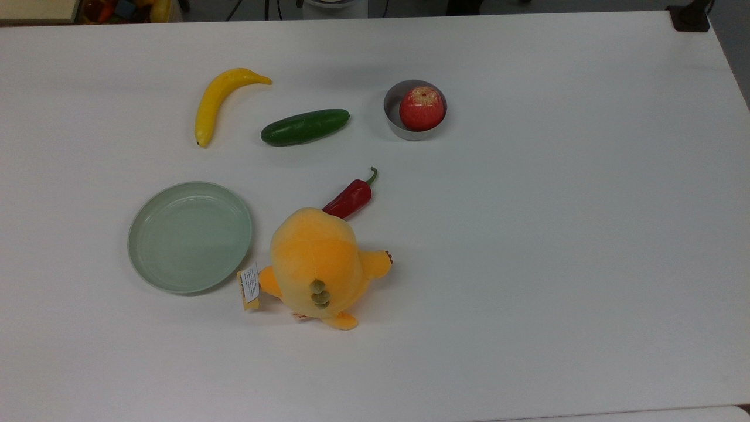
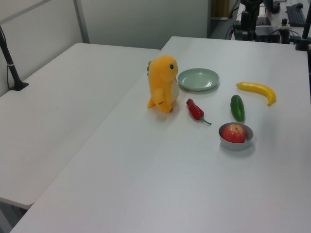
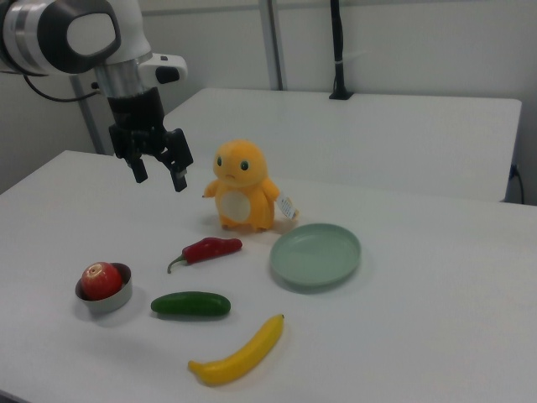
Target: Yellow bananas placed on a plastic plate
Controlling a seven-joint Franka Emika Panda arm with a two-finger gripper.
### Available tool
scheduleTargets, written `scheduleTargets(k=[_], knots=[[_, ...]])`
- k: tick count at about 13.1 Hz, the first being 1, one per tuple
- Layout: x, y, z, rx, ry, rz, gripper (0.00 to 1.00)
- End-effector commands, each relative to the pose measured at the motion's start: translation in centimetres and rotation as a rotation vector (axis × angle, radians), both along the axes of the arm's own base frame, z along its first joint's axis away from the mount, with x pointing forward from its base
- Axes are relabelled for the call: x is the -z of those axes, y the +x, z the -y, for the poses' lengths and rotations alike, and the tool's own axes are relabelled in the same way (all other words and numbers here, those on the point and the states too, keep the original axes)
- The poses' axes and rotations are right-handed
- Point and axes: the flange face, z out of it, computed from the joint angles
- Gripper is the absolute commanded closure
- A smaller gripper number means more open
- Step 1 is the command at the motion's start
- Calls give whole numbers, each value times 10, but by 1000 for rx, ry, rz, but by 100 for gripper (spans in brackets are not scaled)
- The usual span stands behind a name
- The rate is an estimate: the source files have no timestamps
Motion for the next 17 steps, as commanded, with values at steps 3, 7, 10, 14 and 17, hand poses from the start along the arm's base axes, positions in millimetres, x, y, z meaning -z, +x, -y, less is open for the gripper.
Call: scheduleTargets(k=[3,7,10,14,17], knots=[[-3,-2,-3,-21,2,-14,0],[-2,-1,-4,-22,2,-18,0],[0,0,-4,-12,2,-17,0],[0,0,-5,-13,2,-14,0],[0,0,-5,-13,2,-15,0]])
